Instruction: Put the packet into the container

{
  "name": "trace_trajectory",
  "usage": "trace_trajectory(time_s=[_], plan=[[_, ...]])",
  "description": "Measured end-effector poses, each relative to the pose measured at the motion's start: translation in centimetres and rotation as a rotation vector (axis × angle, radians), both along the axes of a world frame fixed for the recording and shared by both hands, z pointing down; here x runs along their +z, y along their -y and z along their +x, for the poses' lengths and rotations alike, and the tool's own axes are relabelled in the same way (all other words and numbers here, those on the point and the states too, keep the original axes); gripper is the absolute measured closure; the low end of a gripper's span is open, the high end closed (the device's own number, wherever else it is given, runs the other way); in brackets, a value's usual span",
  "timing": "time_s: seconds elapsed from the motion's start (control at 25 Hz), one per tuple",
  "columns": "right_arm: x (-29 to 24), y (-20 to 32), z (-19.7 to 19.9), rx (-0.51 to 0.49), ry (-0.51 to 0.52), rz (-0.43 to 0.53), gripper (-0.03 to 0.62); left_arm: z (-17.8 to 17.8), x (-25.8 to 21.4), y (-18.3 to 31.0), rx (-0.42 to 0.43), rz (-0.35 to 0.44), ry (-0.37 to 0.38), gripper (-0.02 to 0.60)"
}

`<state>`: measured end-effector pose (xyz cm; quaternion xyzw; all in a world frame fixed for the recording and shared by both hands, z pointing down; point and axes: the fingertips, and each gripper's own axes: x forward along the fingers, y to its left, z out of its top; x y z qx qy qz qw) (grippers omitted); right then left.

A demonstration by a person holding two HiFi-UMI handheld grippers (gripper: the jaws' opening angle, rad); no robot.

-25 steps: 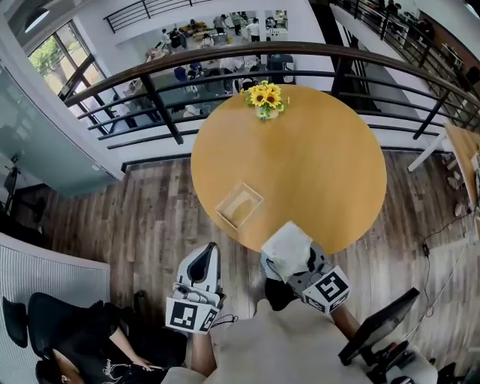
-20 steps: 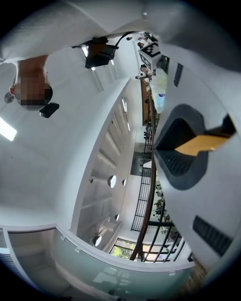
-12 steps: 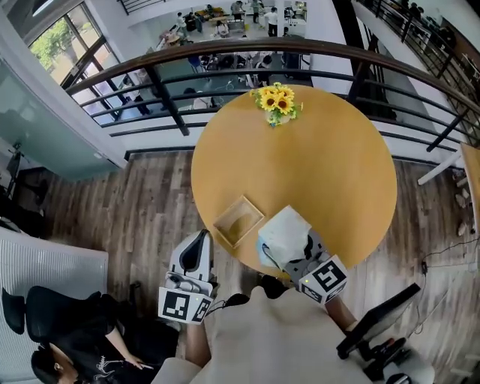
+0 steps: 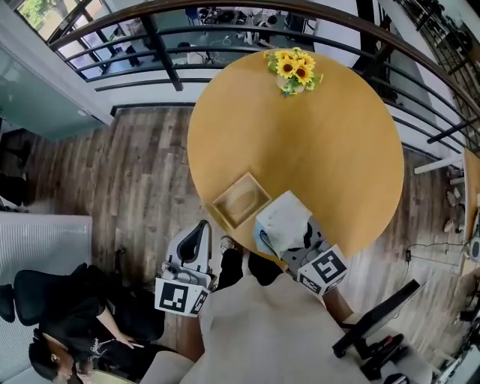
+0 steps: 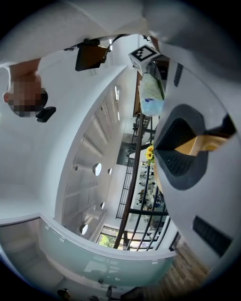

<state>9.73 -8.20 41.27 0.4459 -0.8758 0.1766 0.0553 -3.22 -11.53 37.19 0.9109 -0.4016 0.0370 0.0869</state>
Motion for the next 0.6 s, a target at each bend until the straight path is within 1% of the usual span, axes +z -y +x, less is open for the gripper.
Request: trace_trajectory(time_s=[0.24,0.36,0.52,0.6], plan=[[2.7,-0.3,-0.5,0.010,-0.014,-0.109,0.298,0.3,3.7,-0.1,0.032,-0.113,0.007,0.577],[4.1,-0.6,-1.2,-0.009,-0.066,-0.146,0.298,-0.4,5.3,0.0,0.034,-0.157,0.003,0.577],[5.3,0.1,-1.9,-0.067,-0.143,-0.158,0.298,-2.1,6.3,0.2,0.006,-0.182,-0.023,0.577],[5.2,1.0,-2.1,-0.116,-0.193,-0.109,0.298,-2.7,6.4,0.3,-0.010,-0.186,-0.027,0.577]])
